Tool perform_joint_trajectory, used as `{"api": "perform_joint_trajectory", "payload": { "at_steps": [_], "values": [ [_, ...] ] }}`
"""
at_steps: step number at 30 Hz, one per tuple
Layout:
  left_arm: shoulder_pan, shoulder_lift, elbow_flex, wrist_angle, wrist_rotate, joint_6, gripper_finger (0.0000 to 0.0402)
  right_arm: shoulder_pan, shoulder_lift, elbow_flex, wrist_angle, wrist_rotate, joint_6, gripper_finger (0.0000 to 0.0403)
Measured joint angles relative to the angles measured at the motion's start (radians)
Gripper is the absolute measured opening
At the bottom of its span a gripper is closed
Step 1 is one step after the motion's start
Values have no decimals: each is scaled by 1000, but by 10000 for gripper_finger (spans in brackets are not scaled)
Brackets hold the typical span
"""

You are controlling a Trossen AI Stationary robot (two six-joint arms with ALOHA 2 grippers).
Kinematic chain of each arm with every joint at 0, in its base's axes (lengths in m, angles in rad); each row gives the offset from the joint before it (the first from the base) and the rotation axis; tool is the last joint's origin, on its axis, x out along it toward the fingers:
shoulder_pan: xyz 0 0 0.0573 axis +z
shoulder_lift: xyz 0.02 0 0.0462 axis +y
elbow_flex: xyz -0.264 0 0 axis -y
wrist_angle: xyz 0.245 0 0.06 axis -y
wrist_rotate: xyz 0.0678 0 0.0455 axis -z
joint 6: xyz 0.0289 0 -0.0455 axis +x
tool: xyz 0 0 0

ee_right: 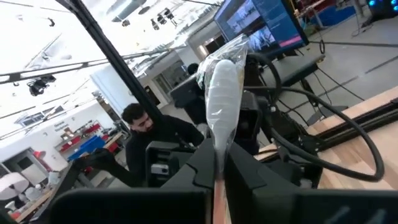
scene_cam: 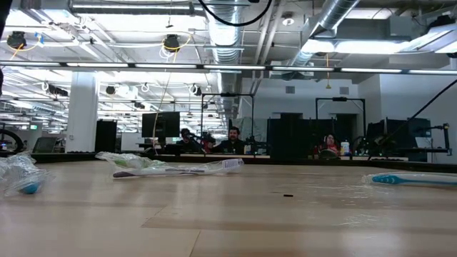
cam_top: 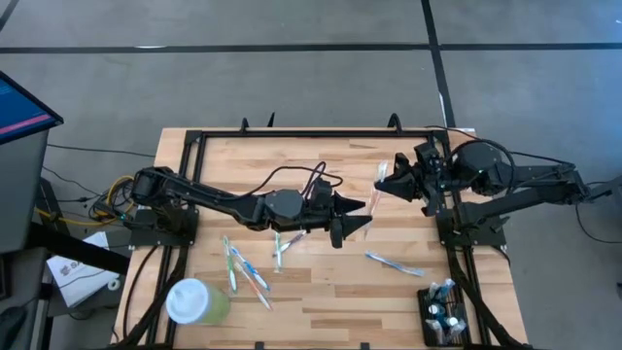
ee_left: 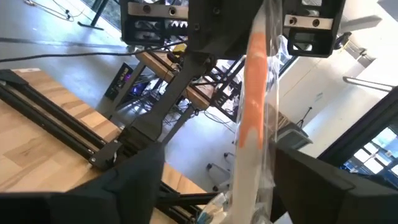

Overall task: Pick & Place toothbrushing station
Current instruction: Put the top orange toothbrush into the black organizer

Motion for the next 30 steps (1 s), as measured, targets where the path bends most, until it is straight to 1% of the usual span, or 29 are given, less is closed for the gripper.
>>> {"api": "perform_joint_trajectory", "payload": {
  "at_steps": [4, 11, 19, 22, 25, 30],
  "values": [
    [-2, -15, 0, -4, 7, 9, 297, 21, -22, 0, 3, 1, -22, 6],
    [-6, -40, 0, 4, 6, 24, 296, 73, -65, -1, -8, 0, -27, 6],
    [-6, -58, 0, -17, 8, 25, 295, 179, -84, -1, 0, 36, -43, 5],
    [-6, -61, 0, -13, 42, 28, 295, 227, -82, -1, -2, 54, -43, 5],
    [-8, -61, 0, -21, 114, 60, 295, 288, -82, -1, -4, 91, -43, 4],
    [-23, -60, 0, -102, 171, 104, 295, 404, -82, -1, -11, 209, -56, 5]
  ]
}}
